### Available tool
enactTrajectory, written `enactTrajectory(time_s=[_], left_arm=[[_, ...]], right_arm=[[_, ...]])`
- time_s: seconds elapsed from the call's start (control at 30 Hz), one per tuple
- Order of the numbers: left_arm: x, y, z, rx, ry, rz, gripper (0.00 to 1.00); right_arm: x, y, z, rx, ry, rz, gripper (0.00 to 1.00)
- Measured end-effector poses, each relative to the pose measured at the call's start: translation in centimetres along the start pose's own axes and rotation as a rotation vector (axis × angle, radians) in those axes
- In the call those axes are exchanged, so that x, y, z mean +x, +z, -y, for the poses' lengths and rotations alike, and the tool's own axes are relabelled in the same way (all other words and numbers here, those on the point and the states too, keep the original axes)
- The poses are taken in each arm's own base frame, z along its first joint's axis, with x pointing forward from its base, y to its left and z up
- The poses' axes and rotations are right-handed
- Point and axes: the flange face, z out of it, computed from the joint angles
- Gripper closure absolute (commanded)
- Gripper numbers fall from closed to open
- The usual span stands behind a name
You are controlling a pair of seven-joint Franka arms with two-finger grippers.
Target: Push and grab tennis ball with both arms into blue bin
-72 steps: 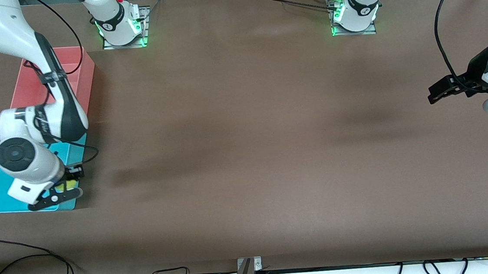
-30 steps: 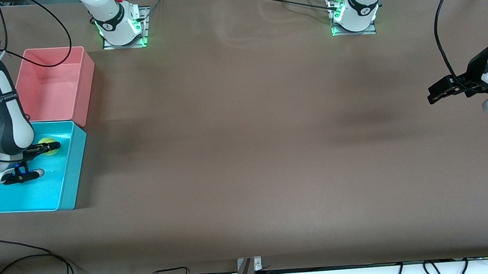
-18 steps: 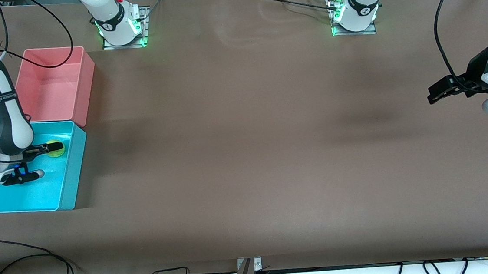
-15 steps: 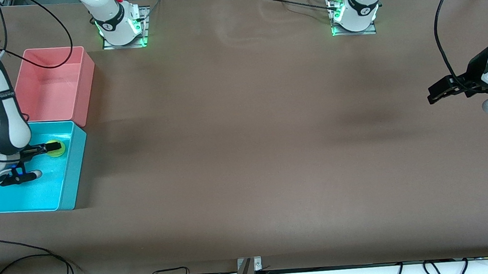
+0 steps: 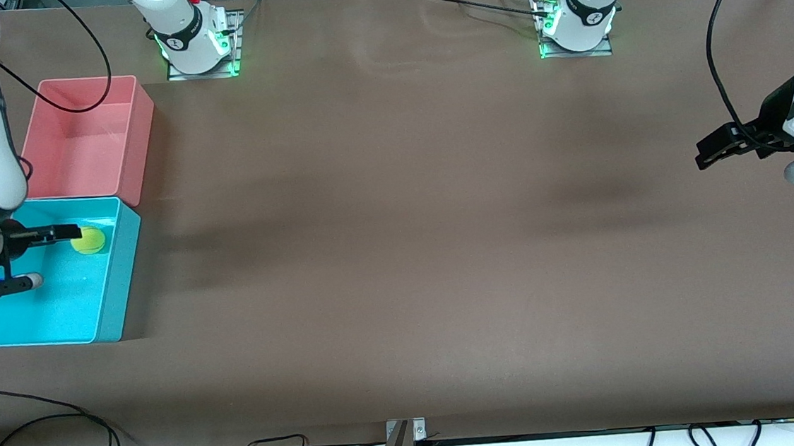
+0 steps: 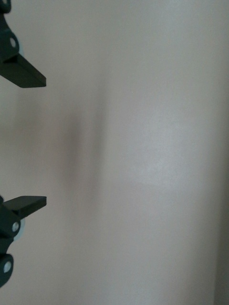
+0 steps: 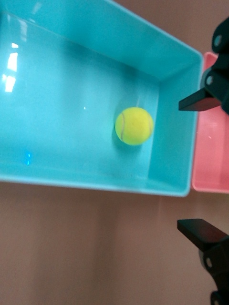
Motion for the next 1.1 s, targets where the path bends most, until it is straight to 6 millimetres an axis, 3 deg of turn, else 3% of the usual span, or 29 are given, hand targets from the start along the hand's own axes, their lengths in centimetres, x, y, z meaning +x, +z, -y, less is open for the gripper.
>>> enactTrajectory(time_s=[0.27,0.6,0.77,0.9,1.1], left_arm=[[0.0,0.0,0.0,0.0,0.0,0.002,0.0],[0.0,0.0,0.0,0.001,0.0,0.003,0.0],[-0.1,0.0,-0.1,0.0,0.002,0.003,0.0],[-0.1,0.0,-0.3,0.0,0.005,0.003,0.0],[-0.1,0.0,-0.3,0.0,0.006,0.003,0.0]], right_arm=[[-1.8,-8.4,4.4,-0.032,0.023,-0.089,0.0],[-5.6,-15.1,8.5,0.015,0.062,-0.2,0.0],[-7.5,-16.1,10.7,0.046,0.108,-0.22,0.0],[-9.5,-15.8,12.1,0.049,0.134,-0.223,0.0],[-12.0,-14.3,10.5,0.078,0.146,-0.208,0.0]])
